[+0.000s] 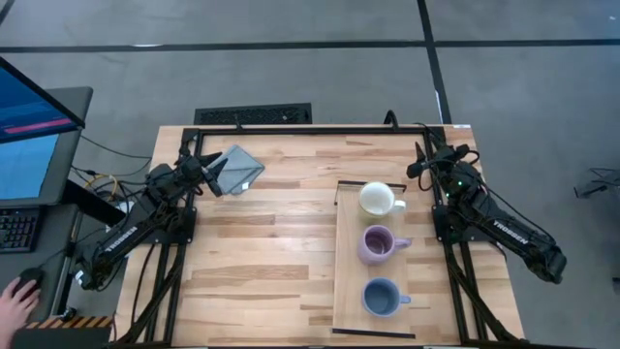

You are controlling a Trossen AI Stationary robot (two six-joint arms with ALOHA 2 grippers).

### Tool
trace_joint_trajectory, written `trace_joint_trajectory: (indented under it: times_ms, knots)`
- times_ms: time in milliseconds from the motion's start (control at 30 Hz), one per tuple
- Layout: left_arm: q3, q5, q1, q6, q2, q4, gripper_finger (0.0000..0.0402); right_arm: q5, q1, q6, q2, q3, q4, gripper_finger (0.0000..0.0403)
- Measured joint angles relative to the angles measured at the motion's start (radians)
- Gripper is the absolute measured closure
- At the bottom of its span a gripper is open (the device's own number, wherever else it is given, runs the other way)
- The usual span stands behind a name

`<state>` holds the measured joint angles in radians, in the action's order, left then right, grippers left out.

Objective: Stack small to large cups/mugs on shelf
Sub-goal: Return to Home Position

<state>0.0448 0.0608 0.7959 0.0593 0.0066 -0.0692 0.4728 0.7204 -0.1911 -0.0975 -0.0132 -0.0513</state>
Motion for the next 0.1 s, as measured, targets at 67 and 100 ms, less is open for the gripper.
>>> trace_joint_trajectory:
  times_ms: [67, 100]
  knots:
    - [0.0, 0.0, 0.0, 0.0, 0.0, 0.0, 0.0277, 0.0, 0.0, 0.0, 0.0, 0.0, 0.0, 0.0142]
    - [0.0, 0.0, 0.0, 0.0, 0.0, 0.0, 0.0277, 0.0, 0.0, 0.0, 0.0, 0.0, 0.0, 0.0142]
